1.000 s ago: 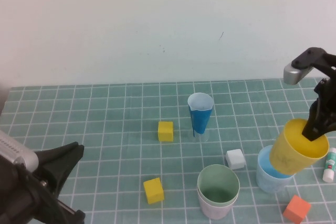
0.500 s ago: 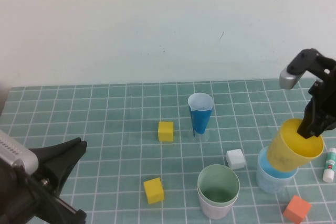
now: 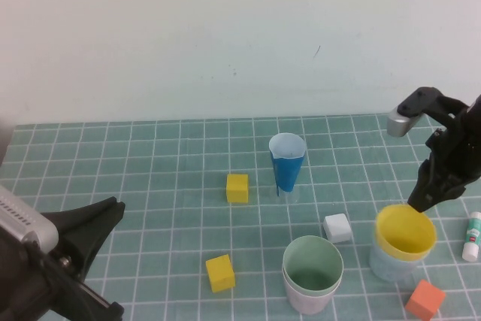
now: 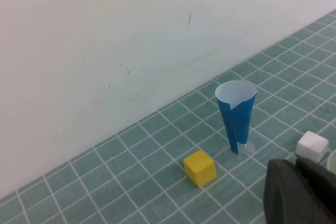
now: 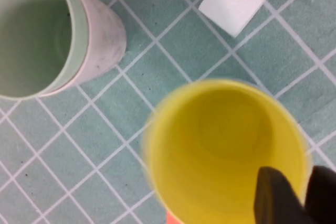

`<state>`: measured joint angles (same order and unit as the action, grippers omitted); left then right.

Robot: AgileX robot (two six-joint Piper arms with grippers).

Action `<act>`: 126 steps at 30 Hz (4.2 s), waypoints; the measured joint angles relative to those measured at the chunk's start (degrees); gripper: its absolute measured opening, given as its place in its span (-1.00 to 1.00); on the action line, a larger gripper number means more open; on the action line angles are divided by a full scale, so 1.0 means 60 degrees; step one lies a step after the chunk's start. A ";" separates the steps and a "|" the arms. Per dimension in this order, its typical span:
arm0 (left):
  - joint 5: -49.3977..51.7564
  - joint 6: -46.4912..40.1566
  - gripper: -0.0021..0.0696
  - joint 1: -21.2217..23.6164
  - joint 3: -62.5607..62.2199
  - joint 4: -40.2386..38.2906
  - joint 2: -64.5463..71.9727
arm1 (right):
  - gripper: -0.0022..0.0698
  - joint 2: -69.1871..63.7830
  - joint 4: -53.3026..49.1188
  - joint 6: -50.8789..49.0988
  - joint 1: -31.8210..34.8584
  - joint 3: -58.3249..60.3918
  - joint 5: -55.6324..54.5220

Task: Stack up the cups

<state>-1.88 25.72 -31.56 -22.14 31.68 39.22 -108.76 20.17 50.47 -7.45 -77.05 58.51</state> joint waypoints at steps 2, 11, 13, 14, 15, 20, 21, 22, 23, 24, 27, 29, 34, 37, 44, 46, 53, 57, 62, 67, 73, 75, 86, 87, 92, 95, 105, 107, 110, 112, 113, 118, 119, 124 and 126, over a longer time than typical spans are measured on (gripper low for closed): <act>0.0000 0.0000 -0.94 0.0000 0.0000 0.0040 0.0000 | -0.49 0.0000 -0.0017 0.0000 0.0000 0.0000 -0.0068; 0.0000 0.0000 -0.94 0.0000 0.0000 0.0077 0.0000 | -0.11 -0.0017 -0.0036 0.0000 0.0000 0.0000 -0.0254; 0.0000 0.0000 -0.94 0.0000 0.0000 0.0077 0.0000 | 0.07 -0.0052 -0.0036 0.0000 0.0000 0.0000 -0.0254; 0.0000 0.0000 -0.94 0.0000 0.0000 0.0077 0.0000 | 0.15 -0.0110 -0.0036 -0.0018 0.0000 0.0000 -0.0254; -0.0018 0.0000 -0.94 0.0000 0.0000 0.0077 0.0000 | 0.20 -0.0214 -0.0036 -0.0039 0.0000 0.0000 -0.0254; -0.0121 0.0022 -0.94 0.0000 0.0000 0.0077 0.0000 | 0.29 -0.0876 0.0148 -0.0179 0.0000 0.0000 -0.0312; -0.0143 0.0066 -0.94 0.0000 0.0000 0.0077 0.0000 | 0.26 -0.1004 0.0187 -0.0200 0.0000 0.0000 -0.0332; -0.0192 0.0093 -0.94 0.0000 0.0000 0.0077 0.0000 | 0.21 -0.1190 0.0217 -0.0221 0.0000 0.0000 -0.0332; -0.0213 0.0118 -0.94 0.0000 0.0000 0.0077 0.0000 | 0.12 -0.1346 0.0218 -0.0236 0.0000 0.0000 -0.0351; -0.0229 0.0142 -0.94 0.0000 0.0000 0.0077 0.0000 | 0.03 -0.1450 0.0218 -0.0236 0.0000 0.0000 -0.0351; -0.0253 0.0259 -0.94 0.0000 0.0000 0.0077 0.0000 | -0.41 -0.1652 0.0233 -0.0319 0.0000 0.0000 -0.0351; -0.0275 0.0283 -0.94 0.0000 0.0000 0.0077 0.0000 | -0.71 -0.1649 0.0286 -0.0412 0.0000 0.0000 -0.0334; -0.0338 0.0320 -0.94 0.0000 0.0000 0.0077 0.0000 | -0.85 -0.1437 0.0180 -0.0492 0.0000 -0.0633 0.0325; -0.0435 0.0488 -0.94 0.0000 0.0000 0.0077 0.0000 | -0.85 -0.0939 0.0030 -0.0536 -0.0005 -0.1308 0.0815; -0.0514 0.0537 -0.94 0.0000 0.0000 0.0077 0.0000 | -0.85 0.0571 0.0399 -0.0652 -0.0786 -0.2130 0.1236; -0.0514 0.0537 -0.94 0.0000 0.0000 0.0077 0.0000 | -0.85 0.0727 0.0328 -0.0698 -0.1334 -0.2130 0.1383; -0.0514 0.0537 -0.94 0.0000 0.0000 0.0077 0.0000 | -0.85 0.0567 -0.1329 -0.1500 -0.3617 -0.2130 0.0951; -0.0514 0.0537 -0.95 0.0000 0.0000 0.0077 0.0000 | -0.85 0.0153 -0.1548 -0.1835 -0.3866 -0.2130 0.0921; -0.0514 0.0537 -0.95 0.0000 0.0000 0.0077 0.0000 | -0.85 -0.0356 -0.1624 -0.1893 -0.3885 -0.2130 0.0937; -0.0514 0.0537 -0.95 0.0000 0.0000 0.0077 0.0000 | -0.85 -0.0597 -0.1637 -0.1881 -0.3885 -0.2130 0.0961; -0.0514 0.0537 -0.95 0.0000 0.0000 0.0077 0.0000 | -0.85 -0.0600 -0.1493 -0.1847 -0.3902 -0.2130 0.1043; -0.0514 0.0537 -0.95 0.0000 0.0000 0.0077 0.0000 | -0.83 -0.0600 -0.1420 -0.1823 -0.3902 -0.2130 0.1043; -0.0514 0.0537 -0.95 0.0000 0.0000 0.0077 0.0000 | -0.15 -0.0616 -0.1439 -0.2482 -0.3902 -0.2306 0.1264; -0.0514 0.0537 -0.95 0.0000 0.0000 0.0077 0.0000 | -0.15 -0.0616 -0.1581 -0.2500 -0.3902 -0.2482 0.1468; -0.0514 0.0537 -0.95 0.0000 0.0000 0.0077 0.0000 | -0.40 -0.0253 -0.2583 -0.2708 -0.3902 -0.3368 0.1804; -0.0514 0.0537 -0.95 0.0000 0.0000 0.0077 0.0000 | -0.75 0.0556 -0.3362 -0.3143 -0.3864 -0.3534 0.1863; -0.0869 0.0537 -0.95 0.0000 0.0000 0.0077 0.0000 | -0.94 0.4600 -0.4846 -0.4237 -0.3661 -0.1729 0.0011; -0.0869 0.0537 -0.95 0.0000 0.0000 0.0077 0.0000 | -0.94 0.5525 -0.4846 -0.4256 -0.3661 -0.0748 -0.0515; -0.0887 0.0537 -0.95 0.0000 0.0008 0.0077 0.0000 | -0.94 0.6958 -0.4846 -0.4448 -0.3661 0.1005 -0.1412; -0.0833 0.0537 -0.95 0.0000 0.0023 0.0077 0.0000 | -0.94 0.7890 -0.4846 -0.4682 -0.3661 0.2329 -0.1959; -0.0792 0.0537 -0.95 0.0000 0.0023 0.0077 0.0000 | -0.94 0.8413 -0.4846 -0.4750 -0.3661 0.2985 -0.2239; -0.0634 0.0537 -0.95 0.0000 0.0023 0.0077 0.0000 | -0.94 1.1049 -0.4846 -0.4961 -0.3661 0.5859 -0.3254; -0.0628 0.0537 -0.95 0.0000 0.0023 0.0077 0.0000 | -0.94 1.1553 -0.4766 -0.4981 -0.3661 0.6362 -0.3380; -0.0577 0.0537 -0.95 0.0000 0.0023 0.0077 0.0000 | -0.94 1.3681 -0.4336 -0.5136 -0.3661 0.8062 -0.3492; -0.0476 0.0537 -0.95 0.0000 0.0023 0.0077 0.0000 | -0.94 1.4314 -0.4275 -0.5175 -0.3661 0.8484 -0.3505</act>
<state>-4.74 28.94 -31.56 -22.00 32.14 39.22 -22.88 -5.48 19.41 -29.42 -26.15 37.48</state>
